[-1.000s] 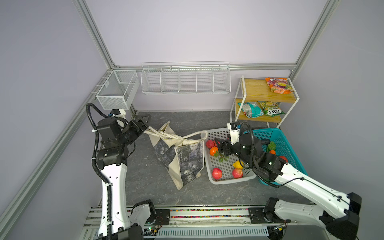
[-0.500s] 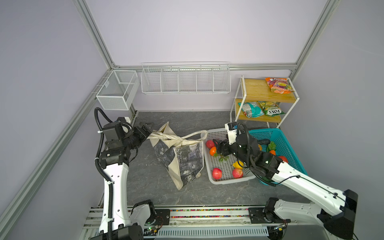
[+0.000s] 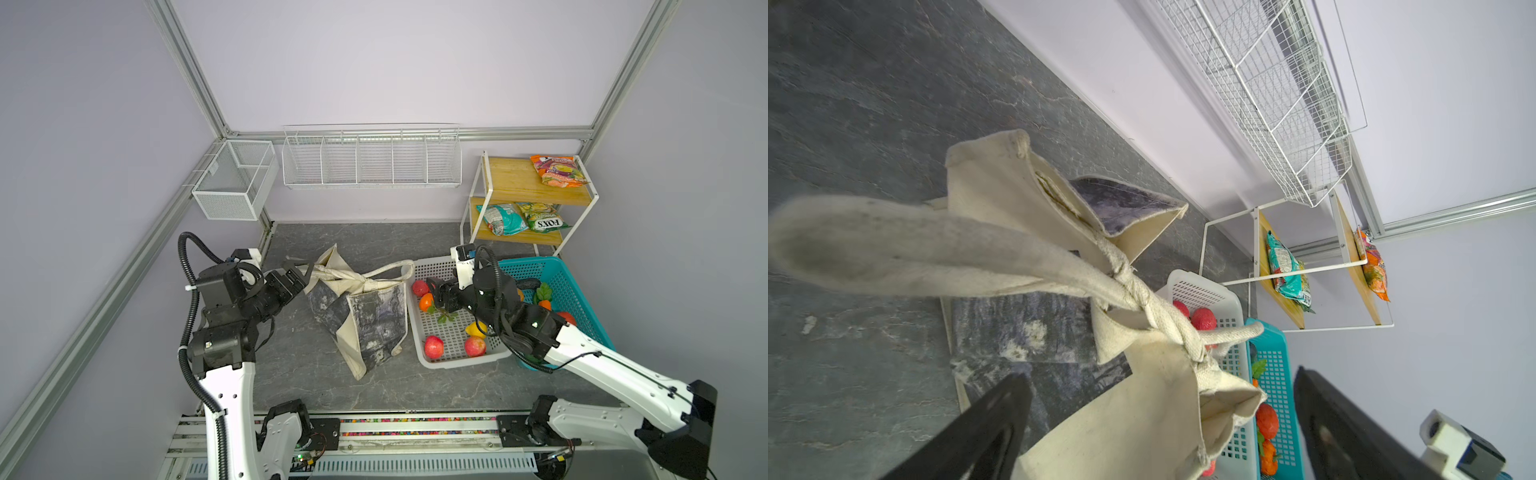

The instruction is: Place the food into the grocery bag and tie it

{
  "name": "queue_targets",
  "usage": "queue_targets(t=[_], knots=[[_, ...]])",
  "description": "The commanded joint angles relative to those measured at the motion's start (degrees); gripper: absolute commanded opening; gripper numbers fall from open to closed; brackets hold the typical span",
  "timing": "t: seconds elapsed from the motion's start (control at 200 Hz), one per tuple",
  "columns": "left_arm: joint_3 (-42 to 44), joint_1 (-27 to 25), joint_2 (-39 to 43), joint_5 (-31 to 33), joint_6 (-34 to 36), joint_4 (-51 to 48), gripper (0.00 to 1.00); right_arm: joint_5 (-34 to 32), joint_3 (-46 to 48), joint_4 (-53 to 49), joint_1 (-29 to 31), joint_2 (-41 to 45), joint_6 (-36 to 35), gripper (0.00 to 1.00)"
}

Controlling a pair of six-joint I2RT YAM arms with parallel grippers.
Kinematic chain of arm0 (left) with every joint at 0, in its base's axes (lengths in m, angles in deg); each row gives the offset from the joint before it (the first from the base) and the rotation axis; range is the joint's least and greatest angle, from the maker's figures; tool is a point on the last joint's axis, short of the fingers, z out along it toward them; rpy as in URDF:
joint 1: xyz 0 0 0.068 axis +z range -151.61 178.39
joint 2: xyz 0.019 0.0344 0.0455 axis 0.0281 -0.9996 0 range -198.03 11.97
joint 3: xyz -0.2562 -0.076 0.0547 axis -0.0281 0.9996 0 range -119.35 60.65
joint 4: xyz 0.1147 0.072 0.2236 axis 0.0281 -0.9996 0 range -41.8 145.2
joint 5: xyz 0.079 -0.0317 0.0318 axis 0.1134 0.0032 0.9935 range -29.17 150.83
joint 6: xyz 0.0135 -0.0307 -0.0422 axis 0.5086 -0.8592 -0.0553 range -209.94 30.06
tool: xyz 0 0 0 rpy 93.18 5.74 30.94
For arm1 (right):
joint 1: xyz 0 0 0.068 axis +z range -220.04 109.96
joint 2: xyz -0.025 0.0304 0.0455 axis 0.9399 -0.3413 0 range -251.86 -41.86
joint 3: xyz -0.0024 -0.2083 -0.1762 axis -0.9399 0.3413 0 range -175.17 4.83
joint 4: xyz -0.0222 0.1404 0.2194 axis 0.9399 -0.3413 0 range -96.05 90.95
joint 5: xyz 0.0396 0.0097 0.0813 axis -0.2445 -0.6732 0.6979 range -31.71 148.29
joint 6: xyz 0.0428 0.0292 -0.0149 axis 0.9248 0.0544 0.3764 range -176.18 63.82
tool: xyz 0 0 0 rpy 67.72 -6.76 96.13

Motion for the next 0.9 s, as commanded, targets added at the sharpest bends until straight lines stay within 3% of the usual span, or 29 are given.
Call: queue_targets(t=[0.0,0.245,0.41,0.675,0.79,0.895], knots=[[-4.5,0.0,3.0,5.9,3.9,-5.0,0.97,-1.5,-1.3,-0.9,-0.4,1.6,-1.6,0.83],[-9.2,0.1,7.0,25.9,12.5,-2.3,0.95,-2.1,-2.5,-5.0,-5.8,0.2,-1.5,0.81],[-6.7,0.1,6.0,37.9,13.3,1.6,0.94,-1.1,-1.8,-6.5,-10.9,-0.7,-1.6,0.81],[9.2,0.0,7.4,52.1,12.0,14.8,0.97,-3.9,2.4,-5.9,-17.9,0.7,-4.0,0.80],[17.6,0.1,9.5,55.8,9.8,20.2,0.98,-8.8,8.2,0.0,-20.2,3.9,-6.4,0.82],[25.7,0.1,13.1,59.6,6.5,25.0,0.97,-9.2,14.7,4.7,-23.7,6.2,-7.9,0.87]])
